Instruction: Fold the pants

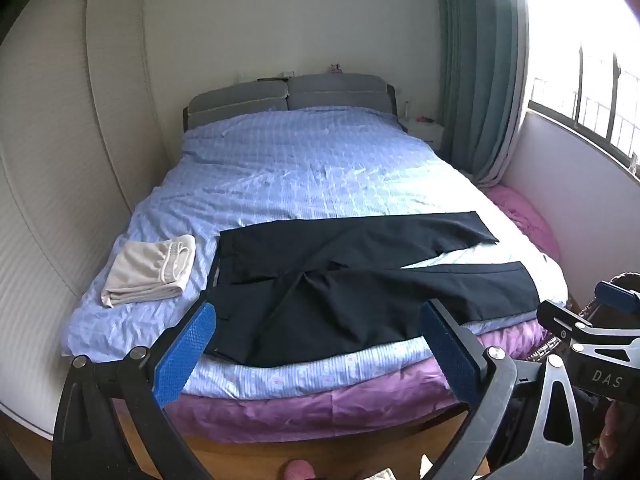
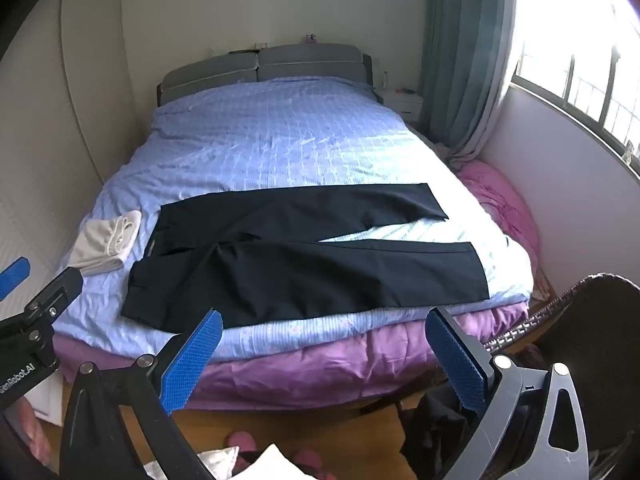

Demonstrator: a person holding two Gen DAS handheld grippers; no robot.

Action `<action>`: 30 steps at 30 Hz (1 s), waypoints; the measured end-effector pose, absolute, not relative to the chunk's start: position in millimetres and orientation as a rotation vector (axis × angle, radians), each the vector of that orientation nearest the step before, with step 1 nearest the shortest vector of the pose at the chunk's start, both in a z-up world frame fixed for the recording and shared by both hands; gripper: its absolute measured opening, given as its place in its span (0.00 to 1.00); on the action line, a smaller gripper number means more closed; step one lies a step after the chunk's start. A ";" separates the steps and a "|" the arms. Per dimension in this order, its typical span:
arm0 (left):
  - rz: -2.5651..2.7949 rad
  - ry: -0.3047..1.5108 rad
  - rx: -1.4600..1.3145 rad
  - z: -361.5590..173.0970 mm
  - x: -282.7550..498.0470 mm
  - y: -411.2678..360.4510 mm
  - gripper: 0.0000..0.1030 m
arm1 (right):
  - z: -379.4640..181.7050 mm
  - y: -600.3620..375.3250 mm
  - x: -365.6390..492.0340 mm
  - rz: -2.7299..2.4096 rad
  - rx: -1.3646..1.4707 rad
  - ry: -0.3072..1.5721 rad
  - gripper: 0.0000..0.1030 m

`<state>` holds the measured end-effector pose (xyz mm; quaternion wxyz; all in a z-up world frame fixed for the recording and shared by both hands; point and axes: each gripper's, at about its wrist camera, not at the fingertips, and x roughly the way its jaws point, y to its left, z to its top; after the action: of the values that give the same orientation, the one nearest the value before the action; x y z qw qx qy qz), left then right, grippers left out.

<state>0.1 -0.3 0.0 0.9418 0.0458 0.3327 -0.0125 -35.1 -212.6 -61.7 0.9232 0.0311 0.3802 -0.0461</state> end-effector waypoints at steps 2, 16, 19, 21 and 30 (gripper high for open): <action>-0.024 0.682 0.100 0.0 0.9 -1.7 1.00 | -61.1 -213.4 -35.6 -0.092 0.066 0.783 1.00; -0.034 0.673 0.036 13.4 -0.9 8.0 1.00 | -54.2 -215.9 -38.9 -0.079 0.075 0.768 0.99; -0.037 0.669 0.029 11.9 -2.7 8.3 1.00 | -53.6 -216.6 -39.5 -0.076 0.075 0.766 0.99; -0.036 0.667 0.016 13.1 -3.1 9.7 1.00 | -52.8 -216.8 -39.8 -0.074 0.073 0.768 0.99; -0.036 0.659 0.018 14.3 -4.0 8.5 1.00 | -51.7 -215.3 -38.2 -0.073 0.073 0.771 0.99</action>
<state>-4.0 8.5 14.3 0.9461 0.0090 0.3233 -0.0177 -38.2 -215.3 -51.7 0.9252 0.0354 0.3760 -0.0358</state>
